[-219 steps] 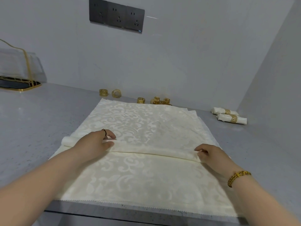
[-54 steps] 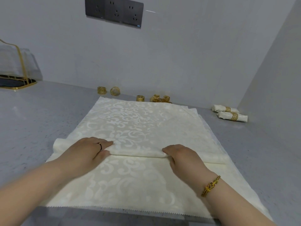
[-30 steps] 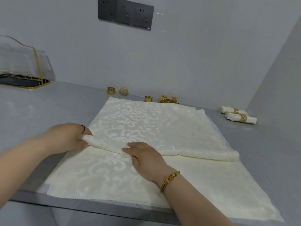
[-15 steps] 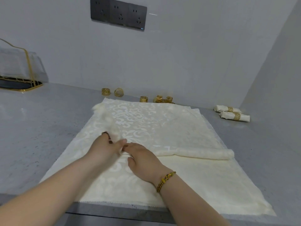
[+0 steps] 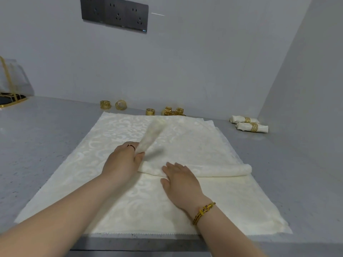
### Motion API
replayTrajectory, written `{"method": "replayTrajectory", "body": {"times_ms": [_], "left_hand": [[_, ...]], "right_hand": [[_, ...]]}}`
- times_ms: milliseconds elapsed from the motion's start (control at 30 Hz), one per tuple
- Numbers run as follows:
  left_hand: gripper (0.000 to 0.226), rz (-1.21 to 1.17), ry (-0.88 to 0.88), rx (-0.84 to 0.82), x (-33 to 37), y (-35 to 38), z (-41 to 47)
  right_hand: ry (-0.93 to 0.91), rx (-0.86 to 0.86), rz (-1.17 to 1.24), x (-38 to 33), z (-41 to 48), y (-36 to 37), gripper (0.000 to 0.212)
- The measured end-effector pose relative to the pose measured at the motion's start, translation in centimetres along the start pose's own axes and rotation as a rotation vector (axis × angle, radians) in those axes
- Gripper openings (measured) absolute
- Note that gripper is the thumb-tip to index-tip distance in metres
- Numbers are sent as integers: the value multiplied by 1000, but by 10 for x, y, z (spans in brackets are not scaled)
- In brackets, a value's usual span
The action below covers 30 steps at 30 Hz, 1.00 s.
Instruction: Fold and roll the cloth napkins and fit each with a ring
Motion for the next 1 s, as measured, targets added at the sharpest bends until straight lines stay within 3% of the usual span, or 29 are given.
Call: {"method": "replayTrajectory", "body": {"times_ms": [167,267,333,400,800,900,1000], "left_hand": [[39,228,133,-93,24,44,2],[42,423,183,-124,22,58,-2],[46,477,206,-143,20,62,-3],[48,504,227,-167,22,64,-5],[46,328,406,-248,60,106,-6],[71,283,423,-225,60,106,-10],[99,236,369,-206,59,98,-12]], "right_hand": [[-41,-62,197,9,-3,2,49],[10,32,374,30,-11,-11,43],[53,136,295,50,-17,-21,37],[56,136,266,61,-22,-20,38],[30,184,423,67,-24,-16,38],[207,339,565,88,-32,-29,30],[494,577,471,129,-52,-46,30]]}}
Point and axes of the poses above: each hand's wrist, its own z-axis towards the middle knuckle, its own y-axis out of the palm, x = y × z, the point moved 10 cm from there along z, towards the middle knuckle, and after that the axes turned 8 degrees about -z, right-handed, at the moved point
